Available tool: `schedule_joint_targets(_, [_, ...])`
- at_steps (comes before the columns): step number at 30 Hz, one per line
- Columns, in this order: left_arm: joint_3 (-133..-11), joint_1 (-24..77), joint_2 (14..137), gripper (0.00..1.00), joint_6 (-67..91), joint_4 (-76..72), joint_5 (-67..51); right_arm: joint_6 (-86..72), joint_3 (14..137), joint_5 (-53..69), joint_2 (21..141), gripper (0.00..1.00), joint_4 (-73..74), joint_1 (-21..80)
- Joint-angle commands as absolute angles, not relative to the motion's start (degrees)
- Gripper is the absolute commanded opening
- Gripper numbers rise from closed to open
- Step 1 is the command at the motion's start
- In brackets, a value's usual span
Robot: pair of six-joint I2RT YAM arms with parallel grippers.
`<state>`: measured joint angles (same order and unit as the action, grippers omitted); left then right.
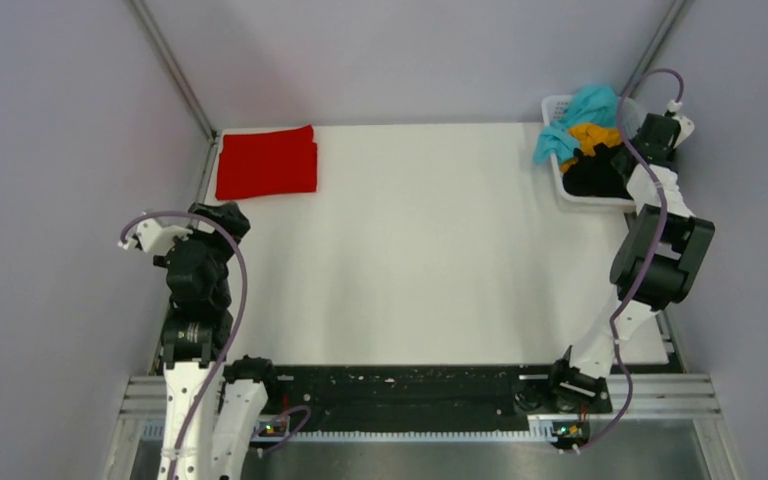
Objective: Fold and stack the t-shirts
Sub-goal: Grab crumpled tshirt from bin with the right arm, then move the tshirt to the center of the board
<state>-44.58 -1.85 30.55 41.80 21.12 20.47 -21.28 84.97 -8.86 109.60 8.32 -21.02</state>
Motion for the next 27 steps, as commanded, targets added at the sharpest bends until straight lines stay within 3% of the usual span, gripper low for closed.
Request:
schedule_joint_targets(1, [-45.0,-1.9,31.0,0.99,41.8,18.4,20.6,-21.6,88.6,-6.4,105.1,0.11,5.7,-21.6])
schedule_joint_targets(7, [-43.4,-2.0,30.4,0.99,38.8,15.1,14.2,-17.2,90.2,-8.7,97.3,0.00,8.4,-21.6])
schedule_joint_targets(19, [-43.5,-2.0,33.8,0.99,39.9,18.8,13.2,-23.2,109.4,13.9,88.9,0.00,9.0,-21.0])
schedule_joint_targets(27, [-42.7,-2.0,33.8,0.99,39.7,19.6,12.8,-20.0,131.0,29.7,95.8,0.00,16.8,-1.3])
